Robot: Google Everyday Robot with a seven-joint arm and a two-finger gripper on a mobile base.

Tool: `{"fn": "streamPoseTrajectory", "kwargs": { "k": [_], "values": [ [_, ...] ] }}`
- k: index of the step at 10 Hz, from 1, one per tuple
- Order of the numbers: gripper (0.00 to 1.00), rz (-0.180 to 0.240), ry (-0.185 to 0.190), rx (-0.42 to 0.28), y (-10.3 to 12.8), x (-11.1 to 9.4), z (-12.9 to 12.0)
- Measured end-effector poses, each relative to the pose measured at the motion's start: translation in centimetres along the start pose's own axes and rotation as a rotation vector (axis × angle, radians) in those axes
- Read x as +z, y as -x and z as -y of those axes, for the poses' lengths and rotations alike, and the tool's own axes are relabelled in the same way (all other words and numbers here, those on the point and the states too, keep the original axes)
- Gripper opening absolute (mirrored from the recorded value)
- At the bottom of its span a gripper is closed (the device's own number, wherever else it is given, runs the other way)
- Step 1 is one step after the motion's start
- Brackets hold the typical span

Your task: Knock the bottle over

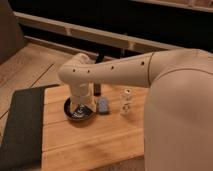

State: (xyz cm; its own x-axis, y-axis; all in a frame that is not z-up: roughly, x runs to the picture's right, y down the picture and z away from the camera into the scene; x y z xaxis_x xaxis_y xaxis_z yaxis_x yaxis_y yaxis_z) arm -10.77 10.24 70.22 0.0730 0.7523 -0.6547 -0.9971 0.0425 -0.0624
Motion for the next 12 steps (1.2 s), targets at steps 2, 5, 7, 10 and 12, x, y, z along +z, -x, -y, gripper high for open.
{"fn": "streamPoseTrajectory", "kwargs": {
  "k": [2, 5, 7, 10, 12],
  "values": [
    [0.65, 0.0, 0.0, 0.0, 0.0, 0.0, 0.0],
    [0.65, -0.001, 0.0, 0.0, 0.0, 0.0, 0.0],
    [0.65, -0.003, -0.008, 0.01, 0.6, -0.2, 0.2],
    [0.65, 0.011, -0.047, 0.107, 2.4, -1.8, 4.8],
    [0.65, 0.012, -0.025, 0.2, 2.2, -2.5, 8.4]
  ]
}}
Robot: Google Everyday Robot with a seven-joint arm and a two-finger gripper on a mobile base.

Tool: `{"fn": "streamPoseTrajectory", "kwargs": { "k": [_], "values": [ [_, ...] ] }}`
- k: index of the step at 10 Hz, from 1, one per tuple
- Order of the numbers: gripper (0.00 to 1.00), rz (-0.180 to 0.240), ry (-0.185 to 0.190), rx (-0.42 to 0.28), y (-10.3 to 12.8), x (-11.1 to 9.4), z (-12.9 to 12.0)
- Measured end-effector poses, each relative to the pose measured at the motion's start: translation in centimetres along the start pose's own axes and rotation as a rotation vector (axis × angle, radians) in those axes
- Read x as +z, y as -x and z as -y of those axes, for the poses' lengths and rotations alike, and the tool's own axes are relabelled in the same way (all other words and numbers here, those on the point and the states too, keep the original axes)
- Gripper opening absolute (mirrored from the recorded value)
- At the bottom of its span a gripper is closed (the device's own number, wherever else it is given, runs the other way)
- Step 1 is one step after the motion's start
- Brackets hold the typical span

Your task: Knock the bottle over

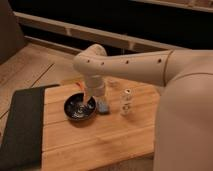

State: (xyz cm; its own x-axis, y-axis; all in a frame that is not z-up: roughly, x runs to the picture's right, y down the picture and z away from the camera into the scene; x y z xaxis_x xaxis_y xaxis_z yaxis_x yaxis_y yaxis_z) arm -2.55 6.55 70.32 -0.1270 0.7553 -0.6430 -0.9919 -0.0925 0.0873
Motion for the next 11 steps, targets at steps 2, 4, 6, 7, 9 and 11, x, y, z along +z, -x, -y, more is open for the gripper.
{"fn": "streamPoseTrajectory", "kwargs": {
  "k": [2, 4, 6, 7, 9, 11],
  "values": [
    [0.65, -0.048, 0.016, 0.081, -0.7, 1.1, 3.0],
    [0.65, -0.123, 0.008, 0.176, -1.5, 3.2, 7.1],
    [0.65, -0.155, -0.022, 0.211, -0.2, 4.2, 10.9],
    [0.65, -0.16, -0.032, 0.205, 0.8, 4.5, 11.7],
    [0.65, -0.166, -0.056, 0.136, 4.7, 5.3, 12.0],
    [0.65, -0.142, -0.062, 0.031, 8.1, 5.6, 9.9]
  ]
}}
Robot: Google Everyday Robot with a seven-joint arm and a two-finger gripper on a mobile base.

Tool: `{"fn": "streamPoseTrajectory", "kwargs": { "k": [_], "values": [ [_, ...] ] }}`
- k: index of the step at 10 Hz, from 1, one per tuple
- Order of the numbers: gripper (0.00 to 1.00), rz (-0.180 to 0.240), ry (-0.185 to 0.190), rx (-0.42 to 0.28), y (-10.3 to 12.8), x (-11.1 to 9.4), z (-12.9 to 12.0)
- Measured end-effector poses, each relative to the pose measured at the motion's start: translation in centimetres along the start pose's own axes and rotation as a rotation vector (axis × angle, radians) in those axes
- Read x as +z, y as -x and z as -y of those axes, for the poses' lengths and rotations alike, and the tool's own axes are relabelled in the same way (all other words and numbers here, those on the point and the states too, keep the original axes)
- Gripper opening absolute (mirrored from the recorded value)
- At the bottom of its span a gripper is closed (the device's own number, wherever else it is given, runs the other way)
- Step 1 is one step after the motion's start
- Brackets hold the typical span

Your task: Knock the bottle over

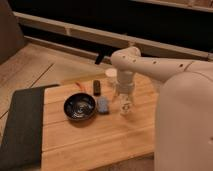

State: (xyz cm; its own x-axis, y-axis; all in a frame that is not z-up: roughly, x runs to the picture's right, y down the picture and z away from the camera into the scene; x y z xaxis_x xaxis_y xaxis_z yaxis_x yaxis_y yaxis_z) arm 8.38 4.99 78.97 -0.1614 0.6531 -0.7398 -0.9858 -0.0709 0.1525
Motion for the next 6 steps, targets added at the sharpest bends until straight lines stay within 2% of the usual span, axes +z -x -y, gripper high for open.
{"fn": "streamPoseTrajectory", "kwargs": {
  "k": [2, 4, 5, 6],
  "values": [
    [0.65, 0.093, 0.006, -0.123, 3.7, -1.6, -3.0],
    [0.65, 0.252, 0.029, -0.267, 6.7, -5.2, -6.6],
    [0.65, 0.325, 0.046, -0.323, 7.2, -7.2, -7.9],
    [0.65, 0.378, 0.066, -0.359, 6.9, -8.7, -8.8]
  ]
}}
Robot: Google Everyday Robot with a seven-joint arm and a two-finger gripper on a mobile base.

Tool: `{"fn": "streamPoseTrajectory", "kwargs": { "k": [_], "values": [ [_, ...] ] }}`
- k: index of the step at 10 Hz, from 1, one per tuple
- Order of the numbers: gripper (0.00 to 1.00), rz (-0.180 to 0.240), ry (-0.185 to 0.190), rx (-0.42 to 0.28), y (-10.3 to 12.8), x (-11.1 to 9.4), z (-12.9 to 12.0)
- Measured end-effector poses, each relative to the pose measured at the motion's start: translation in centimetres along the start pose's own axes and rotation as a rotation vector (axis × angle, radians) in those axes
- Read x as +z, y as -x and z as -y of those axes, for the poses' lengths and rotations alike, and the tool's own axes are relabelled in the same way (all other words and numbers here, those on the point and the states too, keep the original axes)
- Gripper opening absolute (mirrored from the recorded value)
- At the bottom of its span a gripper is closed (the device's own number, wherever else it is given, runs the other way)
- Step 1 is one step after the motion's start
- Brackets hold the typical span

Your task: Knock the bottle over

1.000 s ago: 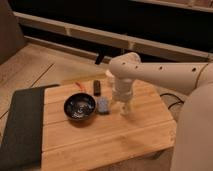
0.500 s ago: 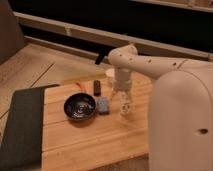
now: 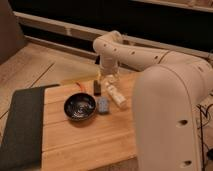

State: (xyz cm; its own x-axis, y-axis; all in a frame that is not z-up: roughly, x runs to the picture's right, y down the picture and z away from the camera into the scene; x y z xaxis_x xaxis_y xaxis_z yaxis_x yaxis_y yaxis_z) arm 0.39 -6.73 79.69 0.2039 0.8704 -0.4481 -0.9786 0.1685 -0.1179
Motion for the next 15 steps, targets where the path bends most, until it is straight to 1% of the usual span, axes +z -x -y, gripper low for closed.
{"fn": "streamPoseTrajectory", "kwargs": {
  "k": [1, 2, 3, 4, 5, 6, 7, 8, 9, 15],
  "values": [
    [0.65, 0.031, 0.013, -0.02, -0.3, -0.9, -0.7],
    [0.65, 0.066, 0.042, -0.023, -2.3, -2.4, -1.8],
    [0.65, 0.075, 0.051, -0.012, -4.0, -3.1, -2.1],
    [0.65, 0.084, 0.058, 0.001, -6.3, -4.0, -2.6],
    [0.65, 0.094, 0.059, 0.005, -8.6, -5.0, -3.3],
    [0.65, 0.101, 0.049, 0.005, -10.9, -6.1, -4.1],
    [0.65, 0.104, 0.043, 0.003, -12.0, -6.5, -4.6],
    [0.65, 0.106, 0.038, 0.0, -12.9, -6.8, -4.8],
    [0.65, 0.107, 0.036, -0.001, -13.1, -6.9, -4.9],
    [0.65, 0.106, 0.037, -0.002, -13.1, -6.9, -5.0]
  ]
}}
